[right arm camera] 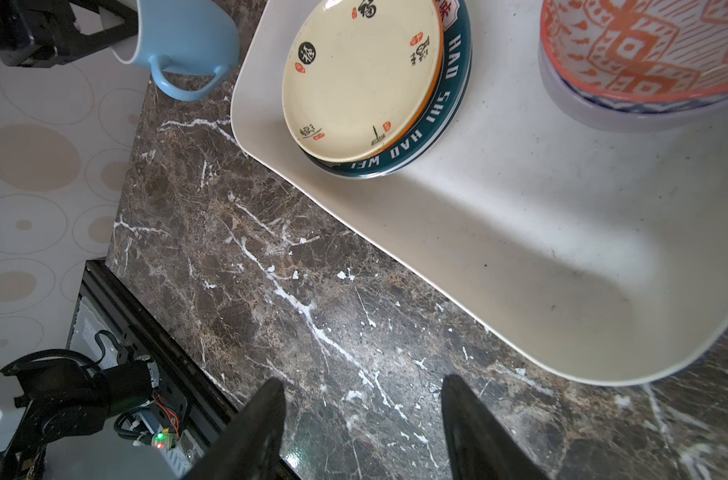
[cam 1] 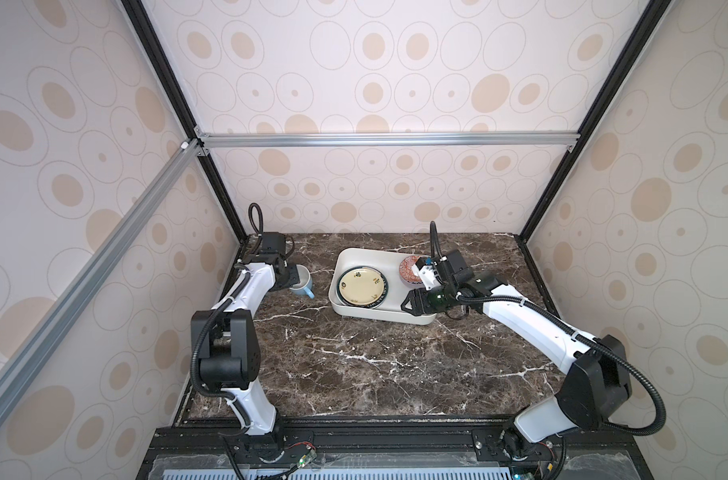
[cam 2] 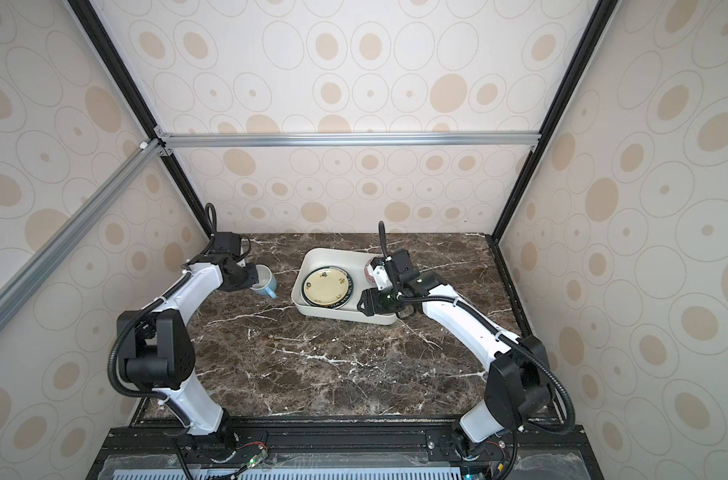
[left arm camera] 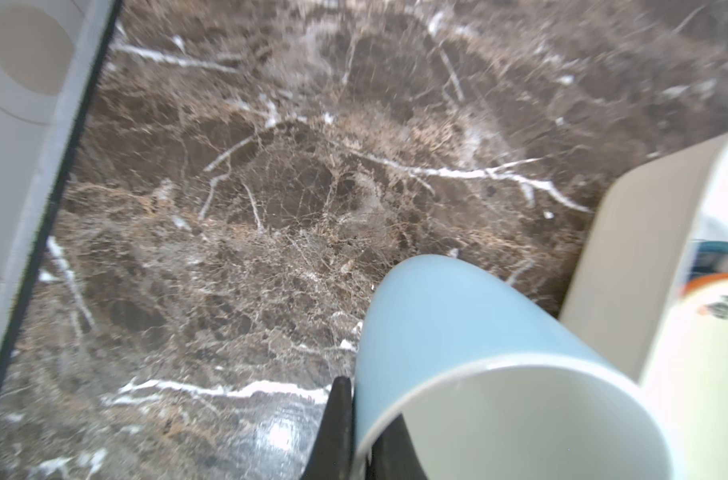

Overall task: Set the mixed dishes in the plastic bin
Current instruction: 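Lift the light blue mug with the left gripper and lower it into the bin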

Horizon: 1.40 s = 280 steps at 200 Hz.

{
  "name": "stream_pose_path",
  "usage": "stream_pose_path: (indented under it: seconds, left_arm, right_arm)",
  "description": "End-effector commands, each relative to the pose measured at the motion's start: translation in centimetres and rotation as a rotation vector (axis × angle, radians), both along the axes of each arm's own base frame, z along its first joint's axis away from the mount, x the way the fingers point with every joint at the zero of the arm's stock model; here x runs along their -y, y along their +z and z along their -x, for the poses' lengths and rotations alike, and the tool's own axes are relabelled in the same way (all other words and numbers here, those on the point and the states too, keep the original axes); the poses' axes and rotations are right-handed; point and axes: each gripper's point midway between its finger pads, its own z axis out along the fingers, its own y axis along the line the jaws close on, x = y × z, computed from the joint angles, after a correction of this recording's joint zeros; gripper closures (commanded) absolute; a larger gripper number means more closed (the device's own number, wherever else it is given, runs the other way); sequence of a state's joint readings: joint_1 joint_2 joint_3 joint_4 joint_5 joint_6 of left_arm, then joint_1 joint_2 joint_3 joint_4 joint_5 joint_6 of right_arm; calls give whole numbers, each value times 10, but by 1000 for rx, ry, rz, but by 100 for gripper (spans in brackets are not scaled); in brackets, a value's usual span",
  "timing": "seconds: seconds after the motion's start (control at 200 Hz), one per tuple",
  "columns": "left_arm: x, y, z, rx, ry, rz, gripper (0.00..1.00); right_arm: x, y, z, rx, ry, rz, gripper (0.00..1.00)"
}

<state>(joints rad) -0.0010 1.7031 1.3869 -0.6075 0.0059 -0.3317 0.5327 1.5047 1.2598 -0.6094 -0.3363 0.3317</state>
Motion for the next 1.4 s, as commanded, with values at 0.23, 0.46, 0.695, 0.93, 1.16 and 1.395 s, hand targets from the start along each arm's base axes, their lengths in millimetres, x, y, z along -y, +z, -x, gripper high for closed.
stream_pose_path:
  seconds: [0.23,0.46,0.695,0.93,1.16,1.395]
  left_arm:
    - [113,101,17,183,-221,59,96]
    - [219,111,36,196,-387,129,95]
    - [290,89,39,159,-470,152,95]
    - [330,57,39,92,-515,116,96]
    - [348,41,31,70,-511,113,96]
    - [355,18,24,18,-507,78,96]
  right_arm:
    - [19,12,17,44,-48,3,37]
    - [53,15,29,91,-148,73,37]
    - [76,20,48,136,-217,64,36]
    - [89,21,61,152,-233,74,36]
    - [96,18,70,154,-236,83,36]
    - [101,11,70,145,-243,97,36]
